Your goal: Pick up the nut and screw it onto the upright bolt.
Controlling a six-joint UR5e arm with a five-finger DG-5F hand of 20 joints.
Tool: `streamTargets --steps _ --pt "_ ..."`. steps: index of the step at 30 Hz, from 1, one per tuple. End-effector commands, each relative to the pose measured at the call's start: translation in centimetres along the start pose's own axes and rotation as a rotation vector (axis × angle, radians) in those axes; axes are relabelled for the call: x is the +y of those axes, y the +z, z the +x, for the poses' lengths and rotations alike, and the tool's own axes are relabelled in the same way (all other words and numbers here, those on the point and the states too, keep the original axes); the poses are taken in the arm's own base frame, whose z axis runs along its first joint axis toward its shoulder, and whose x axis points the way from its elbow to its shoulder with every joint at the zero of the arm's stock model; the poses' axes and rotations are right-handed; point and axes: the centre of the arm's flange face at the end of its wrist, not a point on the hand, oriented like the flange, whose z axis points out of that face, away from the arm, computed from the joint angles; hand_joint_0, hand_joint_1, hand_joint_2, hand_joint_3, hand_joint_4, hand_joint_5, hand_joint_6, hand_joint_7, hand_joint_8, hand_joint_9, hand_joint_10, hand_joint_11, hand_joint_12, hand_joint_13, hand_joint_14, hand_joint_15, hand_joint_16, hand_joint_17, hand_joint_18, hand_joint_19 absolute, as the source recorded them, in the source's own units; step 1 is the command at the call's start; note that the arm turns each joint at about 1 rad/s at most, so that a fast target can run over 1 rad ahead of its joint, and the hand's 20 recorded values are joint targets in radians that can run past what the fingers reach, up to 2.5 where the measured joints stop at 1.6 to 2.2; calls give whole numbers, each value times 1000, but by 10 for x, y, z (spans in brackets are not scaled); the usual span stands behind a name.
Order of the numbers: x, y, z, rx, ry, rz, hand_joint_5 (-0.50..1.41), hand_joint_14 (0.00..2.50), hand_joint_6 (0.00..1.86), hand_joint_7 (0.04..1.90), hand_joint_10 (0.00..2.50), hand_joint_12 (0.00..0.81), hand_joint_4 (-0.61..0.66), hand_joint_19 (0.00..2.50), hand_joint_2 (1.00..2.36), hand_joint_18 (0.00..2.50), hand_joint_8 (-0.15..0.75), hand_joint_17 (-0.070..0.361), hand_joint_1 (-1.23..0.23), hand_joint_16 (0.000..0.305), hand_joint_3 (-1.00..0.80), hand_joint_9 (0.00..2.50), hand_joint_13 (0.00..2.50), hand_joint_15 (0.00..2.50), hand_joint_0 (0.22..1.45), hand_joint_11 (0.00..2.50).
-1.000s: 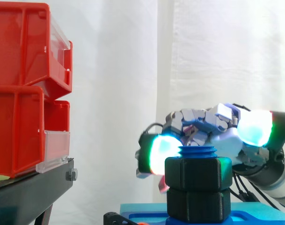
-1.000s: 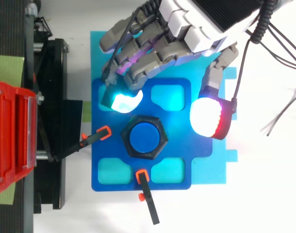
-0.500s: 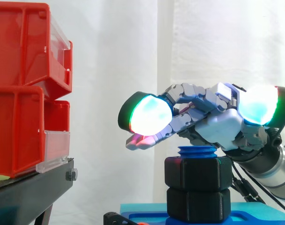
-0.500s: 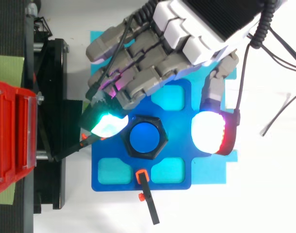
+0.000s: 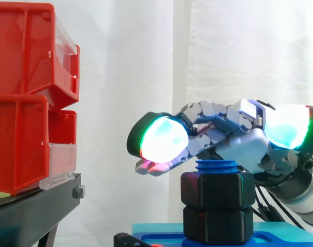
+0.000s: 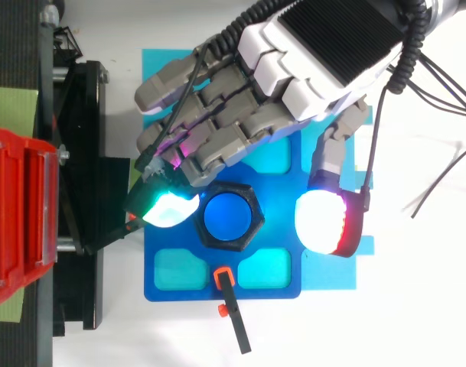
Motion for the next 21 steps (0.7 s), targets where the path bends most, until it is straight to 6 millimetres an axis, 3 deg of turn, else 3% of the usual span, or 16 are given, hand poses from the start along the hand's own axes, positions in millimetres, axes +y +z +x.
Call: streamTargets --steps 1,21 --pt "2 -1 5 5 -4 1 -187 0 501 563 0 331 141 116 1000 327 233 91 -173 41 -500 667 563 0 462 0" --pt "3 -1 15 15 -3 13 -156 0 502 693 0 341 182 149 1000 359 258 92 -168 41 -500 696 591 0 463 0"
